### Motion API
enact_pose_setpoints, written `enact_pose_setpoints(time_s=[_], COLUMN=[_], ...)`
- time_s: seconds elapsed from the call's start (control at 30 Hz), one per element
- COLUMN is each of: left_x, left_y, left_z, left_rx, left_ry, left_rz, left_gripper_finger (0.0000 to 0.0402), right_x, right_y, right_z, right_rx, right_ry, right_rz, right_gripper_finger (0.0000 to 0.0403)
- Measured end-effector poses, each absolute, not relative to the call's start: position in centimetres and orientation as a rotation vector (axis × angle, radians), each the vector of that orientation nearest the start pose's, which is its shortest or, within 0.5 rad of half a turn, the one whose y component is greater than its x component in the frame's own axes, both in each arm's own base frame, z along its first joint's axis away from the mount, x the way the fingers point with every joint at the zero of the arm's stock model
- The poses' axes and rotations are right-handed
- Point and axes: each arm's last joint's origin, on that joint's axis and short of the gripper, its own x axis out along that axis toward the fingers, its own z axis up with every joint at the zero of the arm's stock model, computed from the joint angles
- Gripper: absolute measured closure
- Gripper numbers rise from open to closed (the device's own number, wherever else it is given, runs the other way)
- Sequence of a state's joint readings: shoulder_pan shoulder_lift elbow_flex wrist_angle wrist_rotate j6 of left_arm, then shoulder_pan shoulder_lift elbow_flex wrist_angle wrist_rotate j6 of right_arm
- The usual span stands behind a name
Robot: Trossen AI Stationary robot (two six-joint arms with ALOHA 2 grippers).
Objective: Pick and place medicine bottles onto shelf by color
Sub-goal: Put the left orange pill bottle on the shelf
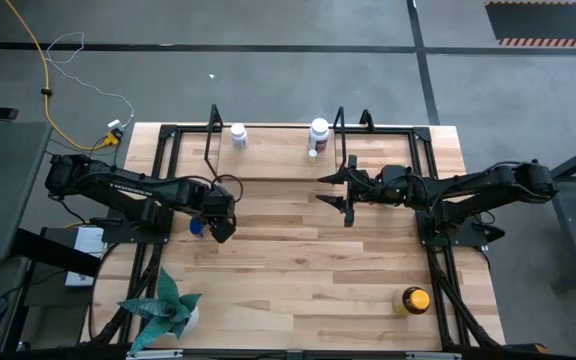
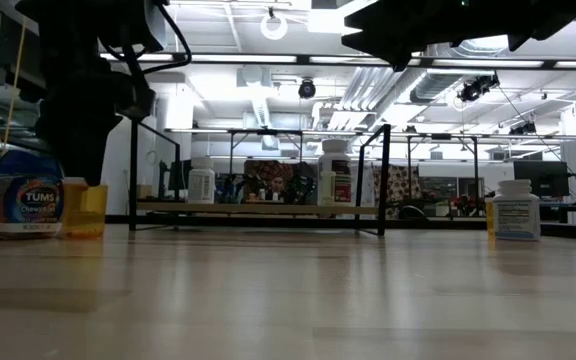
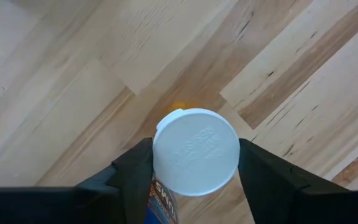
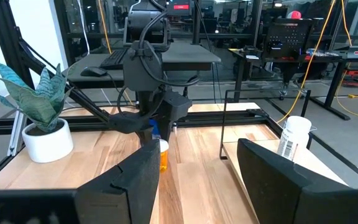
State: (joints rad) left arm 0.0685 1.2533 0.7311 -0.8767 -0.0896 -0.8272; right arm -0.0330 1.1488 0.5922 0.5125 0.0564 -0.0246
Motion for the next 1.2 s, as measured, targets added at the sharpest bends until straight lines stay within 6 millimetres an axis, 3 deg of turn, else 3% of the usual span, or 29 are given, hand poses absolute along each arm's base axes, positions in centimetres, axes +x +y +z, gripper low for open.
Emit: enact_pose_setpoints(time_s=[0.3,0.53,0.7,0.97,1.2], left_x=[20.6,22.3,23.0,23.3,22.6], left_y=[1.7,1.9,2.7,6.8,12.0], left_z=[19.9,21.7,23.6,27.8,29.4], left_rx=[-0.591,-0.467,-0.364,-0.302,-0.389], left_ry=[1.205,1.077,1.006,0.961,1.144], left_rz=[0.604,0.505,0.536,0.574,0.670], left_gripper_finger=[0.0194,0.0198,0.0198,0.0198,0.0199], right_x=[24.8,24.8,24.8,24.8,24.8], right_y=[-1.0,-1.0,-1.0,-1.0,-1.0], right_z=[26.2,26.2,26.2,26.2,26.1], right_rx=[-0.026,-0.027,-0.027,-0.027,-0.027], right_ry=[0.045,0.045,0.045,0.045,0.049], right_rz=[-0.089,-0.089,-0.089,-0.089,-0.089], right_gripper_finger=[0.0197,0.0197,0.0197,0.0197,0.0197])
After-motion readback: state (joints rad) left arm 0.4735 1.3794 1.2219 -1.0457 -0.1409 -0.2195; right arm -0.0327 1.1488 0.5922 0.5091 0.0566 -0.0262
